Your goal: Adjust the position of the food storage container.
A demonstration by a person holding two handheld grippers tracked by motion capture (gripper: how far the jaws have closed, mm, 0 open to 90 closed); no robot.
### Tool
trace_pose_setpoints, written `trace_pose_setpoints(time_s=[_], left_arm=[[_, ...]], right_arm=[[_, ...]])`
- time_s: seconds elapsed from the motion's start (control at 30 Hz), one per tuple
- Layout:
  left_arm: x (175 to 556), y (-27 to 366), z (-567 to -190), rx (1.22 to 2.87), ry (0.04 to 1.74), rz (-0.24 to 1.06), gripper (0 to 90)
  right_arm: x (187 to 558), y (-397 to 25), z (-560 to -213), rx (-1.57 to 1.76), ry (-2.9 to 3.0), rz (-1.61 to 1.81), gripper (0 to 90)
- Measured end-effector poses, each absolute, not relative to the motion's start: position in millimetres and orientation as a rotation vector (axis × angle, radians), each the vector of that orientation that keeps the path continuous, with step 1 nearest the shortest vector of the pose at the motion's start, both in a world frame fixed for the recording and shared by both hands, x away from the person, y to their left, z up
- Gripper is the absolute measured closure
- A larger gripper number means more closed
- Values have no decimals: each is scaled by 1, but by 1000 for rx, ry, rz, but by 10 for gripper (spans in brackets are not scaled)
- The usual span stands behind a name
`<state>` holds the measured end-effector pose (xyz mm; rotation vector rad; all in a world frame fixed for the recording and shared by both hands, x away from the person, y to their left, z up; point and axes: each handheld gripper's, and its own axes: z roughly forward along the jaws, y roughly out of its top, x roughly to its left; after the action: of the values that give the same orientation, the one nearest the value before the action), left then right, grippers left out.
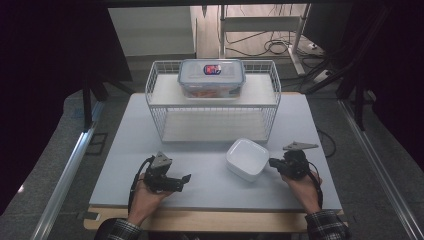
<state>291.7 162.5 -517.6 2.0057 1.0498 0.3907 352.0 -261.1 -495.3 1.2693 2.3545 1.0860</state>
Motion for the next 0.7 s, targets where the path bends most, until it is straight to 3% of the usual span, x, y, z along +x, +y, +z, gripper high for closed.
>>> trace_pose_setpoints(time_s=[0.5, 0.7], left_arm=[[316, 160, -514, 2016, 1059, 464, 265], [330, 156, -515, 2029, 1073, 486, 424]], right_arm=[[381, -207, -501, 1143, 2443, 1109, 877], [379, -186, -504, 1058, 2508, 1120, 877]])
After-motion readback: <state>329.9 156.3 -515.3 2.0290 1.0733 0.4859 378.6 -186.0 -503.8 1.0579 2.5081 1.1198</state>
